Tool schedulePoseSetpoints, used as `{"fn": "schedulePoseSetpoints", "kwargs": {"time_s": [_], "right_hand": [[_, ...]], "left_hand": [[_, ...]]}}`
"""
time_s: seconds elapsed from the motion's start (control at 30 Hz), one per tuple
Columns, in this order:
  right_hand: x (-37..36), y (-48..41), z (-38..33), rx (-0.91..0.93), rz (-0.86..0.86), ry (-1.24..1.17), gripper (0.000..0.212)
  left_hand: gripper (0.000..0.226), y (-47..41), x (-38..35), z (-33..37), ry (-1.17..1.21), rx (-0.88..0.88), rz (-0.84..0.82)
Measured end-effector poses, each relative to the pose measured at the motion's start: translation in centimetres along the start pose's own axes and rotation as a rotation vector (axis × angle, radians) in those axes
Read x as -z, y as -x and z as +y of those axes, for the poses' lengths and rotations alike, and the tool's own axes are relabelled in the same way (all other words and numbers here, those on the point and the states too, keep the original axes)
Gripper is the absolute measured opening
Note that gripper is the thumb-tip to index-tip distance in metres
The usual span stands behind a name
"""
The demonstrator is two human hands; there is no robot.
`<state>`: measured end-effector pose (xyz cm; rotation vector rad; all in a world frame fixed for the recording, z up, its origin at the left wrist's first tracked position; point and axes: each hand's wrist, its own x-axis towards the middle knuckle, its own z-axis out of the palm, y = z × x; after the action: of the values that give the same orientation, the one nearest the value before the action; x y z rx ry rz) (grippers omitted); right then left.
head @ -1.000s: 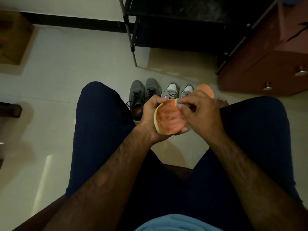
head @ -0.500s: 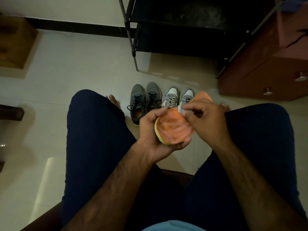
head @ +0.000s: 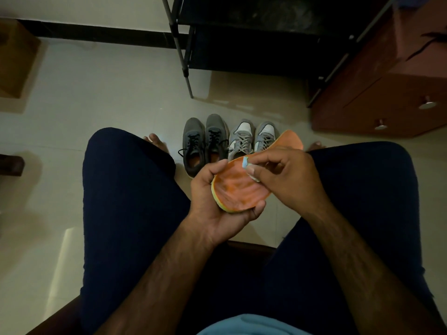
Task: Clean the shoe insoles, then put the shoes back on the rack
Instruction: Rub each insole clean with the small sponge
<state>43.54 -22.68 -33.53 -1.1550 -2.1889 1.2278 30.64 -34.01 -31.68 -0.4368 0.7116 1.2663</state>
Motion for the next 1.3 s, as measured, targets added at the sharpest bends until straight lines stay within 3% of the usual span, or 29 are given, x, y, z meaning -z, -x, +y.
{"fn": "schedulePoseSetpoints", "kwargs": {"time_s": [0.13, 0.27, 0.43, 0.57, 0.7, 0.83, 0.97, 1.13, 1.23, 1.3], "right_hand": [[1.1, -0.8, 1.2, -0.068, 0.115, 0.048, 0.016], [0.4, 0.3, 0.2, 0.008, 0.026, 0.045, 0.016], [0.8, -0.3, 0.8, -0.048, 0.106, 0.038, 0.019], [0.2, 0.1, 0.1, 0.007, -0.004, 0.011, 0.015], [0.8, -0.9, 1.3, -0.055, 0.113, 0.039, 0.02], [-0.2, -0.3, 0.2, 0.03, -0.007, 0.025, 0.018], [0.0, -1.1, 1.3, -0.05, 0.102, 0.024, 0.014], [-0.4, -0.5, 0.6, 0.027, -0.007, 0.07, 0.012], [0.6, -1.3, 1.9, -0.062, 0.103, 0.084, 0.011], [0.7, -1.3, 2.1, -0.048, 0.083, 0.079, 0.012]], "left_hand": [[0.056, 0.1, -0.4, -0.3, -0.017, 0.015, 0.036], [0.05, 0.4, 0.4, -0.8, 0.007, 0.004, 0.04], [0.049, 0.3, 0.4, -1.1, -0.004, -0.011, 0.055], [0.051, -0.1, 0.6, -0.7, -0.021, -0.023, 0.07], [0.046, -0.4, 0.4, -0.9, -0.015, -0.018, 0.066], [0.05, -0.5, 0.5, -0.7, -0.048, -0.025, 0.07], [0.047, -0.7, 0.3, -0.7, -0.051, -0.016, 0.087], [0.045, -0.7, 0.3, -0.6, -0.066, -0.023, 0.092], [0.043, -0.6, 0.1, -0.6, -0.061, -0.03, 0.078], [0.045, -0.5, 0.1, -0.5, -0.057, -0.031, 0.079]]}}
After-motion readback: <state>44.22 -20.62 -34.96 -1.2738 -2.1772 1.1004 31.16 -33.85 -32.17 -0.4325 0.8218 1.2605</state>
